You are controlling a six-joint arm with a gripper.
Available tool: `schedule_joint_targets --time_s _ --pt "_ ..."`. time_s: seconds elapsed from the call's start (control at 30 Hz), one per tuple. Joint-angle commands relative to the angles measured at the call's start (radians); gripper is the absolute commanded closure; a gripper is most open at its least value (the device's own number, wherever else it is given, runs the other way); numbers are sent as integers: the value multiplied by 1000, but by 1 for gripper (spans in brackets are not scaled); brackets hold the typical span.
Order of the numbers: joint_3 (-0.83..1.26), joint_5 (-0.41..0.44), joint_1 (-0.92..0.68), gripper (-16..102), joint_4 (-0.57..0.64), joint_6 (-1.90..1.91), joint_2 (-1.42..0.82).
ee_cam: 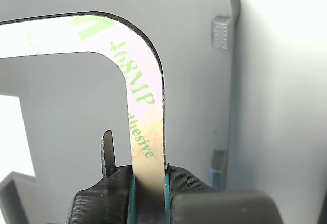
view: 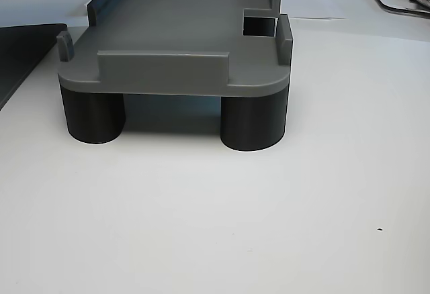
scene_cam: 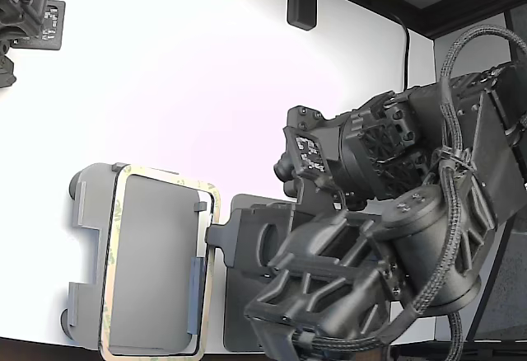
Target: Move top rectangular frame to the holder.
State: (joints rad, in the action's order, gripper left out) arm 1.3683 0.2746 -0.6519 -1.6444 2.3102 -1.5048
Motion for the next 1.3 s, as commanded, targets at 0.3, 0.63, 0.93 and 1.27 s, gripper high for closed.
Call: schedule_joint_targets --time_s 0.3,0.63,0.93,1.27 --pt "44 -11 41 97 43 -69 -15" --pt "72 -43 75 97 97 -117 8" --pt "92 -57 75 97 124 -84 5" --pt "163 -84 78 97 169 -92 -31"
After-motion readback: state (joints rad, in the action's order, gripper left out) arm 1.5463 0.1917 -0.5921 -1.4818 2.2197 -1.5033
